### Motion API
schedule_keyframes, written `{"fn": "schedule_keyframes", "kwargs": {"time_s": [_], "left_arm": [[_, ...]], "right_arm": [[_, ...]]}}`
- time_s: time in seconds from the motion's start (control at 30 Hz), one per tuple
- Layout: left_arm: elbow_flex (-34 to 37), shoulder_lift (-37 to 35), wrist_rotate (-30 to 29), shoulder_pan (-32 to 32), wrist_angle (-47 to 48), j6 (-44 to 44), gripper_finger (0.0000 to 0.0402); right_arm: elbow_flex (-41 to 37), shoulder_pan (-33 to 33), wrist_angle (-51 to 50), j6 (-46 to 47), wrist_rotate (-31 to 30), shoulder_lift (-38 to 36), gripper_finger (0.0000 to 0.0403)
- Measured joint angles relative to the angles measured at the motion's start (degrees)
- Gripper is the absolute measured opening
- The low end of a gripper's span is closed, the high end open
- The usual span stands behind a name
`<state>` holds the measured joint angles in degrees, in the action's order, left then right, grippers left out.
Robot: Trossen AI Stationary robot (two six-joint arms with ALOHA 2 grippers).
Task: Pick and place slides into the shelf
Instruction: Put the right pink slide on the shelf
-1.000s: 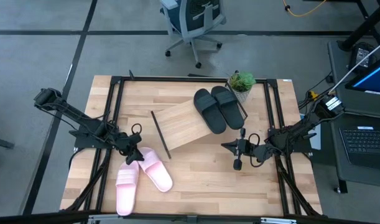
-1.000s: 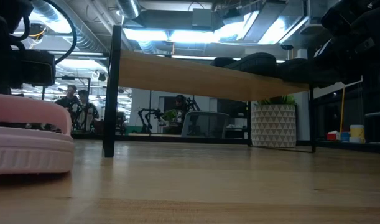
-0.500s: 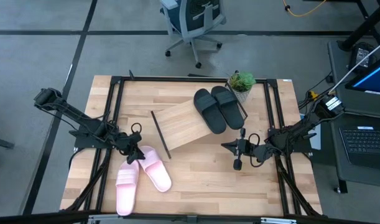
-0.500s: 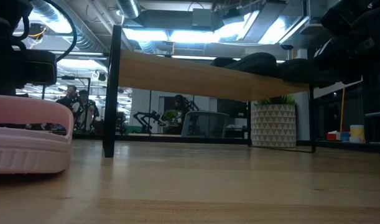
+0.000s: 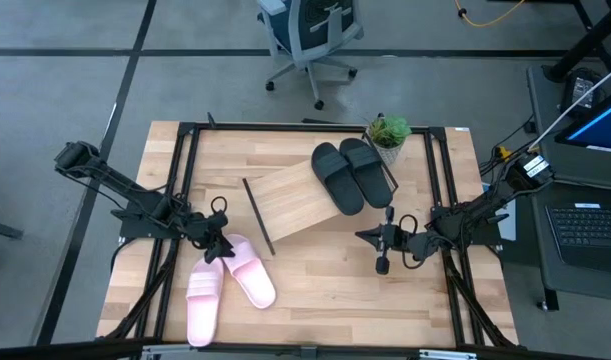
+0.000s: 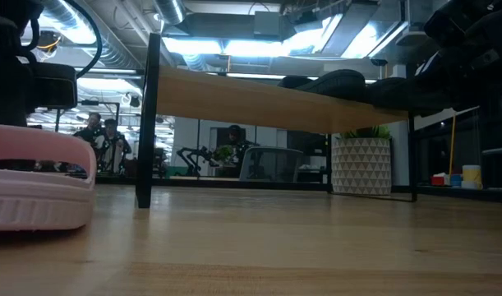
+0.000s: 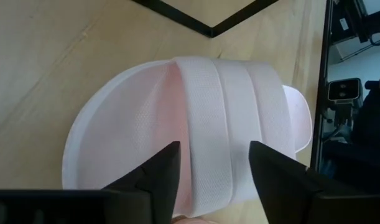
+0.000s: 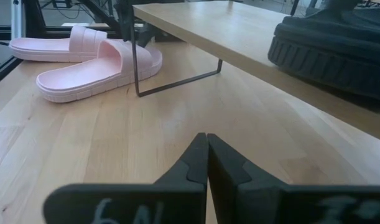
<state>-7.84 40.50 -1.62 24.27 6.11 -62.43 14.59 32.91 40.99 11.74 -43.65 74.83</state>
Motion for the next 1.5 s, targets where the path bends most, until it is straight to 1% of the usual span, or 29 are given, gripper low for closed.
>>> {"fn": "schedule_keyframes", "kwargs": {"time_s": [0.17,0.9,1.33,1.5], "left_arm": [[0.0,-0.01,0.44,0.0,0.0,0.02,0.0191],[0.0,-0.01,2.26,0.0,-0.32,-0.49,0.0192],[0.02,0.01,3.92,0.0,-3.15,-0.57,0.0192],[0.02,0.23,3.36,0.0,-2.51,-0.57,0.0192]], "right_arm": [[0.0,0.0,0.0,0.01,0.01,0.0,0.0007],[0.0,0.0,0.0,0.16,-0.01,0.0,0.0007],[0.0,0.01,0.51,0.06,-0.03,0.0,0.0007],[0.0,0.0,0.52,0.03,-0.03,0.0,0.0007]]}}
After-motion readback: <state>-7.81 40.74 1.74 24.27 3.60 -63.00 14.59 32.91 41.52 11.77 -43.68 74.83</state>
